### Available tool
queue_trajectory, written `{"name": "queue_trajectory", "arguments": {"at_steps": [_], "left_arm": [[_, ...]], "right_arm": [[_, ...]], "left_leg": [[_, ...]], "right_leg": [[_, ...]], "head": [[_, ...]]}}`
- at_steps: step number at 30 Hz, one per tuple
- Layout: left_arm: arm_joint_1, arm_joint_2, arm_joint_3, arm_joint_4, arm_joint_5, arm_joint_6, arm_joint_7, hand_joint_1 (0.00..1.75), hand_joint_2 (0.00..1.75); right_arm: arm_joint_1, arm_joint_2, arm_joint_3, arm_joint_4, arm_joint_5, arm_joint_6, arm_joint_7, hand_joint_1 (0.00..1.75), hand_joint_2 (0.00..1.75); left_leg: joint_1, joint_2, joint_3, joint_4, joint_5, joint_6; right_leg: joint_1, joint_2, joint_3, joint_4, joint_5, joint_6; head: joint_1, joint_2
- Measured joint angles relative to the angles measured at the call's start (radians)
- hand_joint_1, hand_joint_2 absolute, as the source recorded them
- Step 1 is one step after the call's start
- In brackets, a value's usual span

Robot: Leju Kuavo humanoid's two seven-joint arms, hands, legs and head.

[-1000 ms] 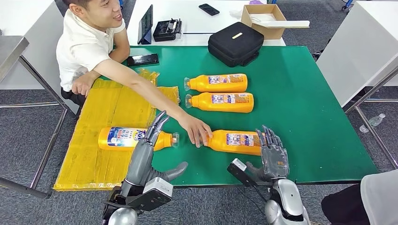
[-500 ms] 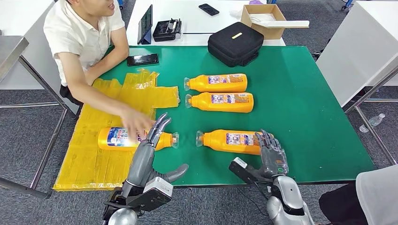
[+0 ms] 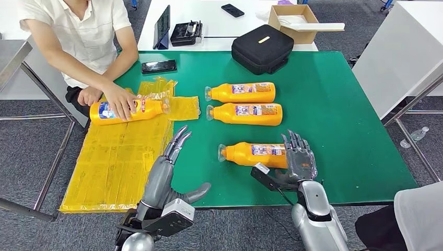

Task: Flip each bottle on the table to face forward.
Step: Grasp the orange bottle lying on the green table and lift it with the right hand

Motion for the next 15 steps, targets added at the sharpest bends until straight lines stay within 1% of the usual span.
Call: {"name": "queue_trajectory", "arguments": {"at_steps": [15], "left_arm": [[-0.002,0.000,-0.003,0.004,-0.001,0.010,-0.004,0.00,1.75]], "right_arm": [[-0.035,0.004,0.001,0.062,-0.053,0.026,-0.024,0.00,1.75]], "left_leg": [[0.000,0.000,0.000,0.000,0.000,0.000]], "right_leg": [[0.000,0.000,0.000,0.000,0.000,0.000]], "head": [[0.000,0.000]]}}
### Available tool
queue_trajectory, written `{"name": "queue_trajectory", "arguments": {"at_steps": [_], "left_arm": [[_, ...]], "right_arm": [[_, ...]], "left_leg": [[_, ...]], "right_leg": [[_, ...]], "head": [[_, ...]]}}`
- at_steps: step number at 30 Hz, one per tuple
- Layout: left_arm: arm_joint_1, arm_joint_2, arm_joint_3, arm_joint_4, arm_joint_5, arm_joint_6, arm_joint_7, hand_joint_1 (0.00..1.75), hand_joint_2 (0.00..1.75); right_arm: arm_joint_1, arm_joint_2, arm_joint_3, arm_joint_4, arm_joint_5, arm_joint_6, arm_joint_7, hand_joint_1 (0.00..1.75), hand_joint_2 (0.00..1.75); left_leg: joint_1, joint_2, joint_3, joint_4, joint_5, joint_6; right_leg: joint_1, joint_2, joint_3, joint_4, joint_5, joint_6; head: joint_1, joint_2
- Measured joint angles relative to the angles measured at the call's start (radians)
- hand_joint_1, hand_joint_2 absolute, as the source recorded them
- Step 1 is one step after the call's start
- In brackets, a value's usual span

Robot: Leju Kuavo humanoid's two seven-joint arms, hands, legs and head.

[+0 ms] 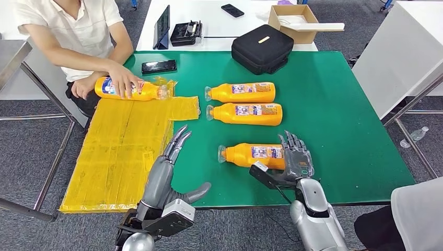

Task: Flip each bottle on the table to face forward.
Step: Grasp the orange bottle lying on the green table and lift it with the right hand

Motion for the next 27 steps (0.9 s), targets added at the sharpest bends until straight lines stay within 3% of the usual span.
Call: {"name": "queue_trajectory", "arguments": {"at_steps": [5,6,7,10,11,14,17,22,25,27], "left_arm": [[0.000,0.000,0.000,0.000,0.000,0.000,0.000,0.00,1.75],[0.000,0.000,0.000,0.001,0.000,0.000,0.000,0.00,1.75],[0.000,0.000,0.000,0.001,0.000,0.000,0.000,0.00,1.75],[-0.001,0.000,-0.001,0.002,0.001,0.000,-0.005,0.00,1.75],[-0.001,0.000,-0.001,0.003,0.002,-0.001,-0.008,0.00,1.75],[-0.002,0.000,-0.001,0.006,0.007,-0.007,-0.014,0.00,1.75],[-0.003,0.000,-0.001,0.010,0.015,-0.013,-0.021,0.00,1.75],[-0.004,0.000,-0.001,0.019,0.023,-0.017,-0.028,0.00,1.75],[-0.005,0.000,-0.002,0.025,0.031,-0.021,-0.031,0.00,1.75],[-0.006,0.000,-0.002,0.029,0.039,-0.025,-0.035,0.00,1.75]], "right_arm": [[-0.003,0.001,0.000,0.012,0.000,0.000,0.000,0.00,1.75],[-0.005,0.001,0.000,0.015,-0.001,0.003,0.000,0.08,1.75],[-0.007,0.001,0.000,0.020,-0.002,0.010,0.001,0.25,1.75],[-0.021,-0.004,0.000,0.048,-0.026,0.070,0.016,1.05,1.75],[-0.027,-0.008,0.000,0.062,-0.038,0.092,0.020,1.13,1.75],[-0.056,-0.027,-0.002,0.114,-0.078,0.134,0.022,1.02,1.75],[-0.079,-0.044,-0.006,0.161,-0.108,0.145,0.018,1.13,1.75],[-0.104,-0.055,-0.014,0.217,-0.123,0.145,0.016,1.37,1.75],[-0.118,-0.058,-0.018,0.240,-0.126,0.148,0.017,1.68,1.75],[-0.130,-0.059,-0.024,0.258,-0.132,0.154,0.017,1.75,1.75]], "left_leg": [[0.000,0.000,0.000,0.000,0.000,0.000],[0.000,0.000,0.000,0.000,0.000,0.000],[0.000,0.000,0.000,0.000,0.000,0.000],[0.000,0.000,0.000,0.000,0.000,0.000],[0.000,0.000,0.000,0.000,0.000,0.000],[0.000,0.000,0.003,0.000,0.000,0.000],[0.000,0.000,0.008,0.000,-0.002,0.002],[0.000,0.000,0.018,0.000,-0.006,0.001],[0.000,0.000,0.022,0.000,-0.006,0.002],[0.000,0.000,0.024,0.000,-0.006,0.002]], "right_leg": [[0.000,0.000,0.000,0.000,0.000,0.000],[0.000,0.000,0.000,0.000,0.000,0.000],[0.000,0.000,0.000,0.000,0.000,0.000],[0.000,0.000,-0.001,0.000,0.000,0.000],[0.000,0.000,0.000,0.000,0.000,0.000],[0.000,0.000,0.000,-0.001,0.000,0.000],[0.000,0.000,-0.001,-0.002,-0.001,0.000],[0.000,0.001,0.006,-0.003,-0.004,0.001],[0.000,0.001,0.010,-0.004,-0.004,0.002],[0.000,0.001,0.012,-0.005,-0.004,0.002]], "head": [[0.000,0.000],[0.000,0.000],[0.000,0.000],[0.000,0.000],[0.000,0.000],[0.000,0.000],[0.000,0.000],[0.000,0.000],[0.000,0.000],[0.000,0.000]]}}
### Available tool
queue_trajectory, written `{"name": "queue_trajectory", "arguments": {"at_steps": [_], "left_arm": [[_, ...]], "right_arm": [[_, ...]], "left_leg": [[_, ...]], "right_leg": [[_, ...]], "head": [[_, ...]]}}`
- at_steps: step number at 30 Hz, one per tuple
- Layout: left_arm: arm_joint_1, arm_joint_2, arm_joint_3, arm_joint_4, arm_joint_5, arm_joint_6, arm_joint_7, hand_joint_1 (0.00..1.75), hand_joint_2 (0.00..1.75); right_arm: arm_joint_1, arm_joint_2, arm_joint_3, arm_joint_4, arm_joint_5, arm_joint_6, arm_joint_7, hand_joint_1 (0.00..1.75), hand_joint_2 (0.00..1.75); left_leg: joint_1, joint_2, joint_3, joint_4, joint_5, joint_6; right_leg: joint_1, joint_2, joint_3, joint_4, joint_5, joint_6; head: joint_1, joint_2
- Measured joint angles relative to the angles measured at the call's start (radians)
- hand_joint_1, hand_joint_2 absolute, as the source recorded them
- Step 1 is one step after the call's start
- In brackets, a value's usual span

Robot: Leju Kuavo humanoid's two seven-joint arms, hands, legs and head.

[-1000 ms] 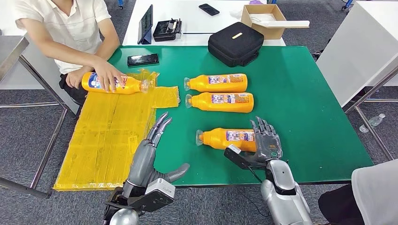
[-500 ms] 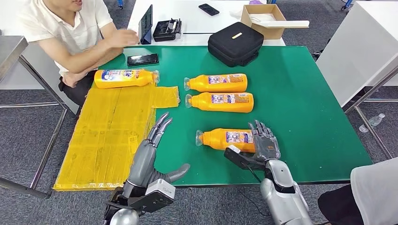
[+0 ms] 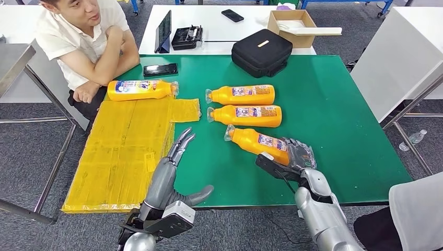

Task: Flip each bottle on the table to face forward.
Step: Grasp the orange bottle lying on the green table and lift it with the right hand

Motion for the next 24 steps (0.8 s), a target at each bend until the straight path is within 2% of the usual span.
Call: {"name": "queue_trajectory", "arguments": {"at_steps": [7,12,14,18,24], "left_arm": [[-0.002,0.000,0.000,0.009,0.015,-0.003,-0.010,0.00,1.75],[-0.003,0.000,0.000,0.014,0.020,-0.002,-0.015,0.00,1.75],[-0.003,0.000,0.000,0.015,0.035,-0.002,-0.018,0.00,1.75],[0.000,-0.002,0.005,0.016,0.150,-0.032,-0.002,0.00,1.75],[0.006,-0.012,0.036,0.034,0.372,-0.119,0.085,0.00,1.75]], "right_arm": [[-0.027,-0.012,-0.012,0.044,-0.027,0.008,-0.032,1.75,1.75],[-0.020,-0.016,-0.015,0.043,-0.082,0.004,-0.089,1.75,1.75],[-0.001,-0.015,-0.021,0.024,-0.148,0.004,-0.138,1.75,1.75],[0.099,-0.008,-0.023,-0.103,-0.326,0.010,-0.230,1.75,1.75],[0.239,0.017,0.032,-0.351,-0.399,0.033,-0.232,1.75,1.75]], "left_leg": [[0.000,0.000,0.004,0.000,0.000,0.001],[0.000,0.000,0.005,0.000,-0.001,0.001],[0.000,0.000,0.005,0.000,-0.001,0.002],[0.000,0.000,0.003,0.000,-0.001,0.001],[0.001,0.001,-0.004,0.000,-0.001,0.001]], "right_leg": [[0.000,0.000,0.006,-0.003,0.000,0.000],[0.000,0.000,0.007,-0.003,0.001,0.001],[0.000,0.000,0.007,-0.003,0.001,0.001],[0.001,0.000,0.014,-0.003,0.001,0.001],[0.001,0.001,0.009,-0.002,0.001,0.001]], "head": [[0.000,0.000],[0.000,0.000],[0.000,0.000],[0.000,0.000],[0.000,0.000]]}}
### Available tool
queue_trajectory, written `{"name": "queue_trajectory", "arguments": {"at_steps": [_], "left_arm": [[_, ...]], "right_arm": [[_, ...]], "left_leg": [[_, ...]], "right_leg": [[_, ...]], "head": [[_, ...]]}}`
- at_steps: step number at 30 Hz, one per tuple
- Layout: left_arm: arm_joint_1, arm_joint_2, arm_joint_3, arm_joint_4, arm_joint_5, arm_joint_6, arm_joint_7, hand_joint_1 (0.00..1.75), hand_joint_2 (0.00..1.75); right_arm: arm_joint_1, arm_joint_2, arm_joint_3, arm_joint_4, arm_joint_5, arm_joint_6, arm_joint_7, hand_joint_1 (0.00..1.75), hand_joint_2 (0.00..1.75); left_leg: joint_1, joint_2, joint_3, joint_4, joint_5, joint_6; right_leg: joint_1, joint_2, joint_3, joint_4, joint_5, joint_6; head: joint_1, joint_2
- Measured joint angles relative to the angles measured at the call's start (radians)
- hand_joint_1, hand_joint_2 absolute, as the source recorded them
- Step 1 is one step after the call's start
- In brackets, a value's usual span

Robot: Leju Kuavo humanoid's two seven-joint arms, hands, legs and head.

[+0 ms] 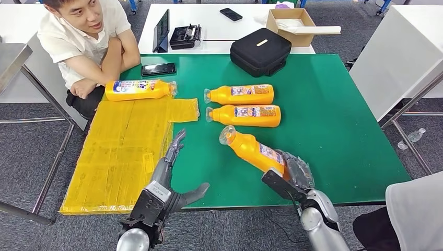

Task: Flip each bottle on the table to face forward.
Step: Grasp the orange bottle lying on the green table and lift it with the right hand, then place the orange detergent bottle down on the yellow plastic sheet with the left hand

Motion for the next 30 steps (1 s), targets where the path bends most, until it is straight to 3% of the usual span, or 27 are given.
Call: {"name": "queue_trajectory", "arguments": {"at_steps": [3,4,7,30], "left_arm": [[0.002,-0.005,0.016,0.018,0.093,-0.033,0.047,0.00,0.44],[0.002,-0.006,0.021,0.027,0.121,-0.043,0.058,0.00,0.44],[0.002,-0.009,0.033,0.054,0.168,-0.058,0.068,0.00,1.75],[0.001,-0.014,0.054,0.091,0.213,-0.028,0.055,0.00,1.75]], "right_arm": [[0.030,0.015,0.025,-0.061,-0.027,0.003,-0.024,1.75,1.75],[0.035,0.021,0.035,-0.079,-0.034,0.003,-0.034,1.75,1.75],[0.039,0.039,0.067,-0.127,-0.054,0.001,-0.054,1.75,1.75],[0.028,0.168,0.179,-0.251,-0.111,-0.010,-0.102,1.75,1.75]], "left_leg": [[0.000,-0.001,-0.004,0.000,0.001,0.000],[0.000,-0.001,-0.005,0.000,0.001,0.001],[-0.001,0.000,-0.007,0.000,0.002,0.001],[-0.001,-0.001,-0.011,0.000,0.002,0.001]], "right_leg": [[0.000,0.000,-0.003,0.000,0.000,0.000],[0.000,0.000,-0.004,0.000,0.000,0.000],[-0.001,0.000,-0.006,0.000,0.000,0.000],[-0.001,0.000,-0.010,0.000,0.000,0.000]], "head": [[0.000,0.000],[0.000,0.000],[0.000,0.000],[0.000,0.000]]}}
